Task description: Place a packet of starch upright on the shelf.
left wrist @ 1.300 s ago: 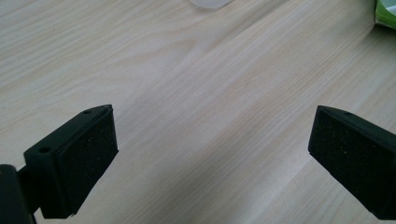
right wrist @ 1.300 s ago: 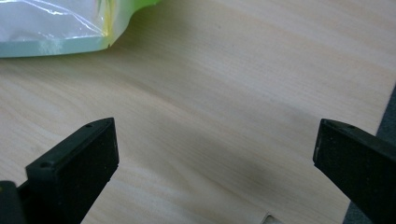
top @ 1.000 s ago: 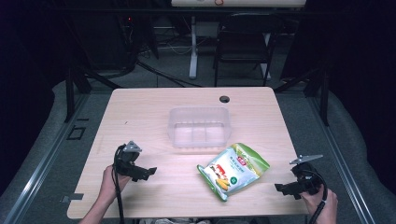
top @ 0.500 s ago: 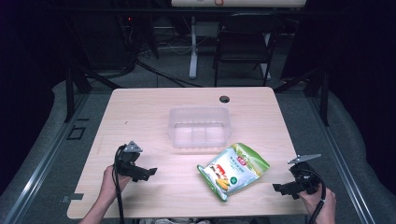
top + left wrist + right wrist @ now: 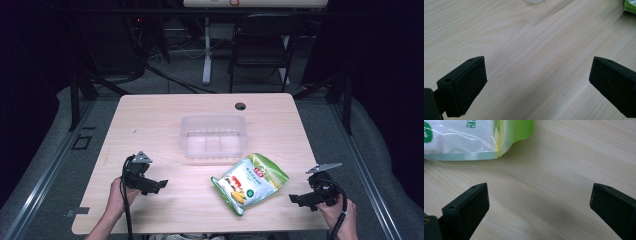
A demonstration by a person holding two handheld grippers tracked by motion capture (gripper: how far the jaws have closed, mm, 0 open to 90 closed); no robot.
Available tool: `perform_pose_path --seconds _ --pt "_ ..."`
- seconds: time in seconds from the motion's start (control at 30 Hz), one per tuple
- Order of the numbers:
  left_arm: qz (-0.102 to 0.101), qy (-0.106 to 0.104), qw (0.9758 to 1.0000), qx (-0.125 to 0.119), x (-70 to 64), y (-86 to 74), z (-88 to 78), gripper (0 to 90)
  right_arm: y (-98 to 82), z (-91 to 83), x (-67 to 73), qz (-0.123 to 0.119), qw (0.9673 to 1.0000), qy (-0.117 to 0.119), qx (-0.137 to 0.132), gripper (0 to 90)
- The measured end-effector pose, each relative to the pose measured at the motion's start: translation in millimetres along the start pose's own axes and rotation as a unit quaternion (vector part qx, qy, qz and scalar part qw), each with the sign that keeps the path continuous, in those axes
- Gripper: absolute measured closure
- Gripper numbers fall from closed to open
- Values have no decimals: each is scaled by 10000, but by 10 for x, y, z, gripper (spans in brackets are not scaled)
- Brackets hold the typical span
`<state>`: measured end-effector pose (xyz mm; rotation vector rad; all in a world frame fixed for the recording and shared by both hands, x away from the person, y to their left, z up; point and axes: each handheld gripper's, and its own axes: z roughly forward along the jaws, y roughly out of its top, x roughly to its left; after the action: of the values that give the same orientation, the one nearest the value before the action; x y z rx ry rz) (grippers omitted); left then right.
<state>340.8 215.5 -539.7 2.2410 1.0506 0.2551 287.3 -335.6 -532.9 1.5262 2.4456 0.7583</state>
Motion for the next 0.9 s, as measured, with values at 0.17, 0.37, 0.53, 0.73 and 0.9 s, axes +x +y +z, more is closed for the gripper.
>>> perform_pose_path --seconds 0.17,0.37,0.53,0.73,0.9 --pt "9 6 10000 7 -1 1 1 12 29 3 -2 61 10000 31 37 17" --pt "13 6 10000 17 -2 2 0 12 76 18 -9 130 9998 106 -46 13" --pt "17 15 10000 14 -9 5 1 12 149 26 -19 101 9998 164 -84 0" --pt "19 10 10000 9 -9 3 -1 12 250 -6 -47 298 9976 398 -477 6" --pt "26 17 10000 15 -10 4 1 12 301 34 -75 393 9963 576 -503 25"
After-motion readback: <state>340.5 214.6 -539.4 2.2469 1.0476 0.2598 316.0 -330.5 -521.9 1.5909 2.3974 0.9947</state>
